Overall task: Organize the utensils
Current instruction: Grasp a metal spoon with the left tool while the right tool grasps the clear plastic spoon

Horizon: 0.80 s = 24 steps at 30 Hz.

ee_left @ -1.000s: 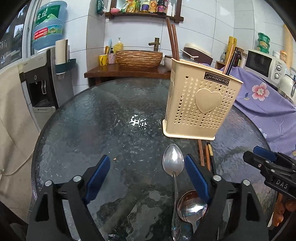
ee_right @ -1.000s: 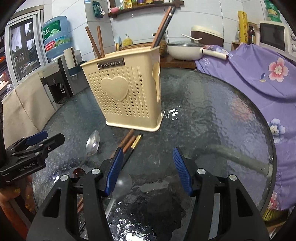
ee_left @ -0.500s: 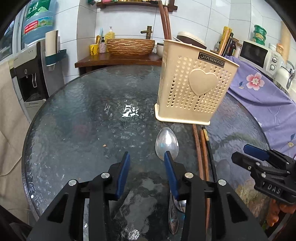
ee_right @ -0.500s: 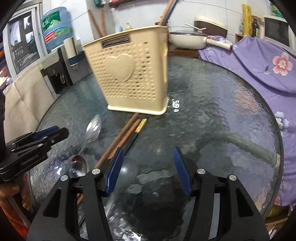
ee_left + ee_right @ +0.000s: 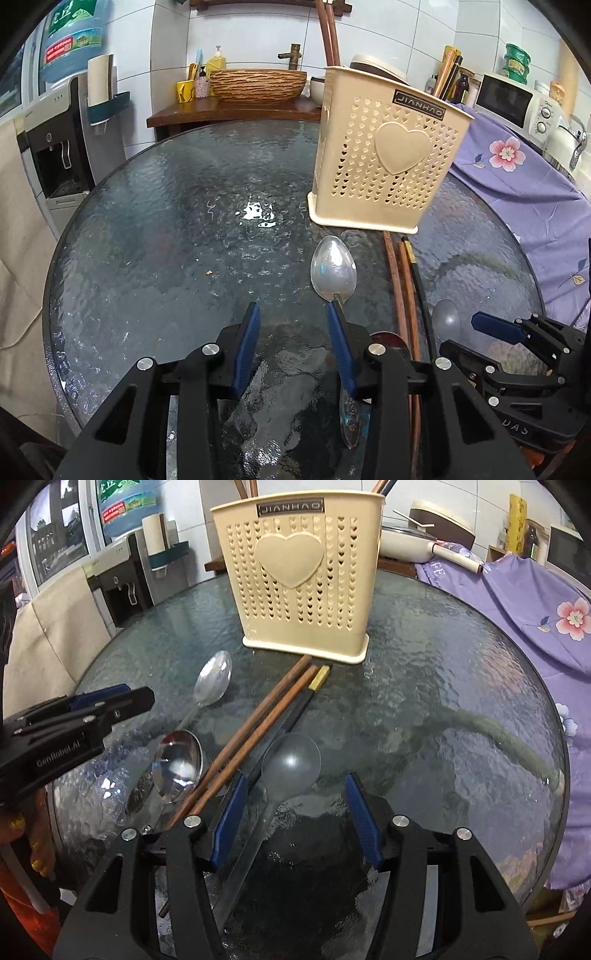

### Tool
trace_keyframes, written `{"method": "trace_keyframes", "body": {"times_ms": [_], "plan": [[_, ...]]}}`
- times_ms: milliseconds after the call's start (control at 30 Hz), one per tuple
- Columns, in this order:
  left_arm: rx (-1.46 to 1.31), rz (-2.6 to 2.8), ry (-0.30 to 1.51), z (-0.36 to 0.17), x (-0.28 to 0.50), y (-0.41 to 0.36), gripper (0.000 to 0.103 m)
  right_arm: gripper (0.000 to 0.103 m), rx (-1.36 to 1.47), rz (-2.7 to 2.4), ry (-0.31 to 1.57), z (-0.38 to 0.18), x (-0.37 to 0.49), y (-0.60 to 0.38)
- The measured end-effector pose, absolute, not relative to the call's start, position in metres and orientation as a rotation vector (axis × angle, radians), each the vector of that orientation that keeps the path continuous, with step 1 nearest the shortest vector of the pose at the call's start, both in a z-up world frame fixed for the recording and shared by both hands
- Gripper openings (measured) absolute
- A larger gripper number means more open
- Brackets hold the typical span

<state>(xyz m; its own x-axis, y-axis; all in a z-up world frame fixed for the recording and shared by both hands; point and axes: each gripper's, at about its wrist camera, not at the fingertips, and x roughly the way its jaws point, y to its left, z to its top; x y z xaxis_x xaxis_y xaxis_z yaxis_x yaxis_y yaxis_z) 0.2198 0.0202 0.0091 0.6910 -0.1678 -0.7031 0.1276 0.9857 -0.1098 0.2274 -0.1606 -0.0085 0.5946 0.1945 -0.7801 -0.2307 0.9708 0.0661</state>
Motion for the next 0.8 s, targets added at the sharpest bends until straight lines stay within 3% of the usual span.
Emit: {"method": "trace_keyframes", "body": {"times_ms": [133, 500, 633, 800], "plan": [[-0.057, -0.159, 0.791, 0.009, 0.222, 0.021, 0.037, 0.046, -0.047, 0.230, 0.908, -0.011, 0.229, -0.159], [-0.057, -0.154, 0.786, 0.012, 0.225, 0.025, 0.037, 0.046, -0.059, 0.205, 0.899, -0.012, 0.239, -0.148], [-0.063, -0.168, 0.786, 0.014, 0.231, 0.023, 0.037, 0.037, -0.070, 0.186, 0.886, -0.012, 0.241, -0.144], [-0.051, -0.209, 0.796, 0.016, 0.246, 0.013, 0.037, 0.037, -0.062, 0.199, 0.883, -0.013, 0.242, -0.145]]}}
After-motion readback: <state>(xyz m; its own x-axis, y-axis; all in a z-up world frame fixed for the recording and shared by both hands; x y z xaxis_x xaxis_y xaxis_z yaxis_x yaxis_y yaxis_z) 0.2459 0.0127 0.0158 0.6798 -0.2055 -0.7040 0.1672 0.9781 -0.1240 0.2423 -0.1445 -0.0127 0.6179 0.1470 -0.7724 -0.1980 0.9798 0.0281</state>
